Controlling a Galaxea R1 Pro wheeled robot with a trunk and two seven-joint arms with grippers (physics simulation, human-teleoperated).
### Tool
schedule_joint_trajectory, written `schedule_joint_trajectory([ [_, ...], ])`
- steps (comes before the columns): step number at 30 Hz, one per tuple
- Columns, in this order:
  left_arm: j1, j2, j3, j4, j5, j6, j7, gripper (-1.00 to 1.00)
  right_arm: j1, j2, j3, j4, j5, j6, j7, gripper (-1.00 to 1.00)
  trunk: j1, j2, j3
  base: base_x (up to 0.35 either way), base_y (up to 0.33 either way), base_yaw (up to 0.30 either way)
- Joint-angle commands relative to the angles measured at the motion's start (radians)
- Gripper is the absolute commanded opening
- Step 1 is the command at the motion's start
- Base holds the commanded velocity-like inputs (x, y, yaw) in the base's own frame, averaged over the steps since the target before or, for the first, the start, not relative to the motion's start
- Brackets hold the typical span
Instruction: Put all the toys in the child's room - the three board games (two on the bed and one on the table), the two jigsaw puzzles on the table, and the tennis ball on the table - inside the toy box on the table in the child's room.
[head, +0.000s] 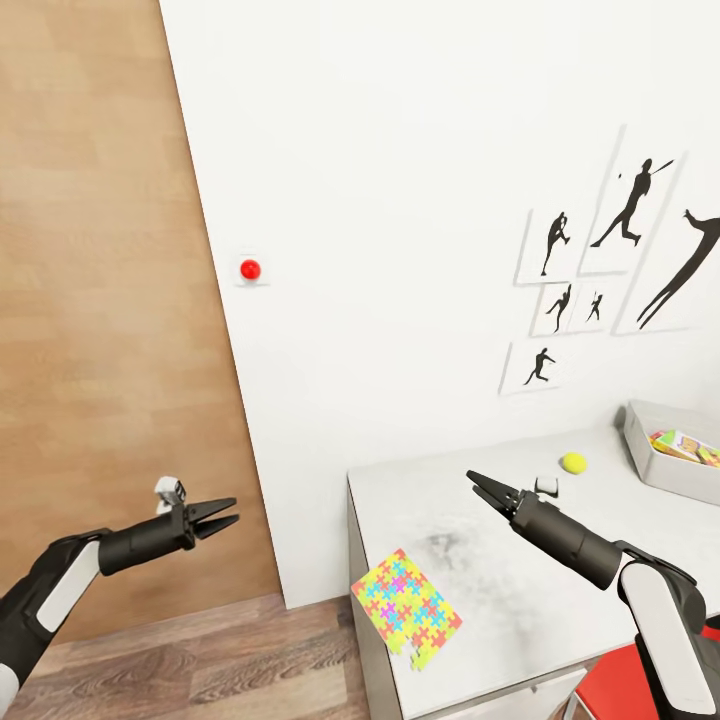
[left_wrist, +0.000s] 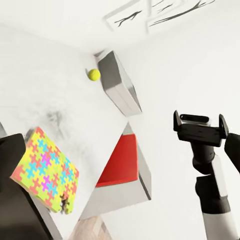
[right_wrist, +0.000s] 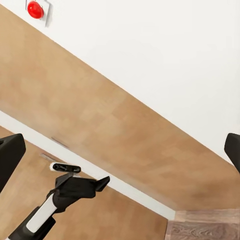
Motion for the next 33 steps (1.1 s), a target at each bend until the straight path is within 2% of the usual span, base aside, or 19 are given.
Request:
schedule_joint_trajectory([
  [1, -0.001, 0.000, -0.004, 0.002, 0.007, 0.007, 0.003, 1.00, -0.001, 0.000, -0.001, 0.000, 0.002, 0.005, 0.003, 1.00, 0.001, -0.002, -0.002, 0.000, 0.000, 0.000],
  [11, -0.001, -0.014, -0.004, 0.056, 0.006, 0.005, 0.006, 1.00, -0.001, 0.000, 0.000, 0.000, 0.002, 0.004, 0.001, 1.00, 0.039, -0.072, -0.034, 0.000, 0.000, 0.000],
  [33, -0.002, -0.013, 0.001, 0.064, 0.011, 0.013, 0.008, 1.00, -0.001, -0.001, -0.004, 0.000, 0.002, 0.004, 0.005, 1.00, 0.123, -0.226, -0.103, 0.000, 0.000, 0.000],
])
